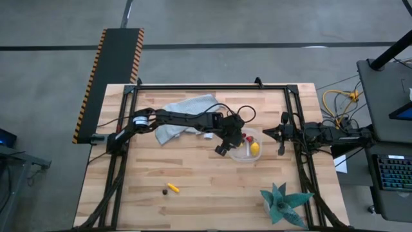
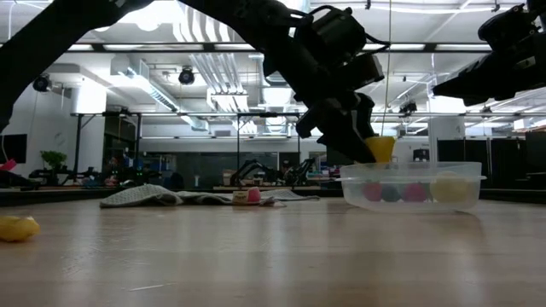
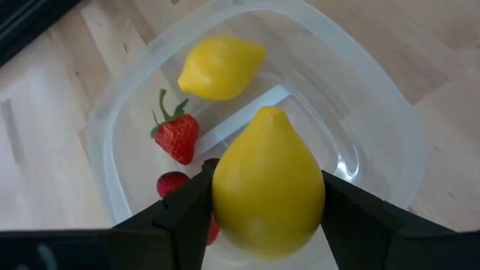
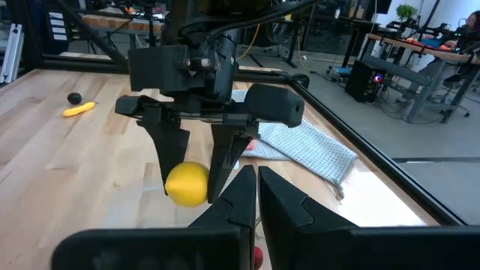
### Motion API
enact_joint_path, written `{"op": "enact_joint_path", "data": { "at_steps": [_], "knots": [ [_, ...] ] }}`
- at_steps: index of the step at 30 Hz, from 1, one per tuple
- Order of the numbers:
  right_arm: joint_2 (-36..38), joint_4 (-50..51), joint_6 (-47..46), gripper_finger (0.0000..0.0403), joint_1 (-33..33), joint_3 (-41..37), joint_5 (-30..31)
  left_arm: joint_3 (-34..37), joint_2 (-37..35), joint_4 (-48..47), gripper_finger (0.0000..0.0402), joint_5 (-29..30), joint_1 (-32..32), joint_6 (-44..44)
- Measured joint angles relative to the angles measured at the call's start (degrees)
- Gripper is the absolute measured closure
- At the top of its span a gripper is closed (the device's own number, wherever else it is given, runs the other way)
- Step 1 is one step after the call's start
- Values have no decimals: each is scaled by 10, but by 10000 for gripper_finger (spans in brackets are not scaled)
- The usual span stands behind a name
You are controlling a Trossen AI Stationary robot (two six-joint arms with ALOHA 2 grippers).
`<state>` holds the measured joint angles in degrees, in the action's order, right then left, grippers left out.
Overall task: Pick and placing Produce into tupperware
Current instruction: Put the lemon into the transparent container, then put the peach into the transparent container
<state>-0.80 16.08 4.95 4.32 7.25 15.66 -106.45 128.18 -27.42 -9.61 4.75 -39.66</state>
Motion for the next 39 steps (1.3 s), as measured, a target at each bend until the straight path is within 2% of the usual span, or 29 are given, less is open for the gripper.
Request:
{"op": "enact_joint_path", "data": {
  "at_steps": [3,10,22,29,39],
  "knots": [
    [0,0,0,394,0,0,0,0,0,-1,187,0,0,0],
    [0,0,0,394,0,0,0,0,0,-1,192,1,0,0],
    [0,0,0,394,0,0,0,-2,-3,-9,191,45,0,-2],
    [0,1,0,394,0,0,0,1,-30,-65,190,110,0,2],
    [0,6,-5,394,0,0,0,6,-56,-168,190,165,0,29]
  ]
}}
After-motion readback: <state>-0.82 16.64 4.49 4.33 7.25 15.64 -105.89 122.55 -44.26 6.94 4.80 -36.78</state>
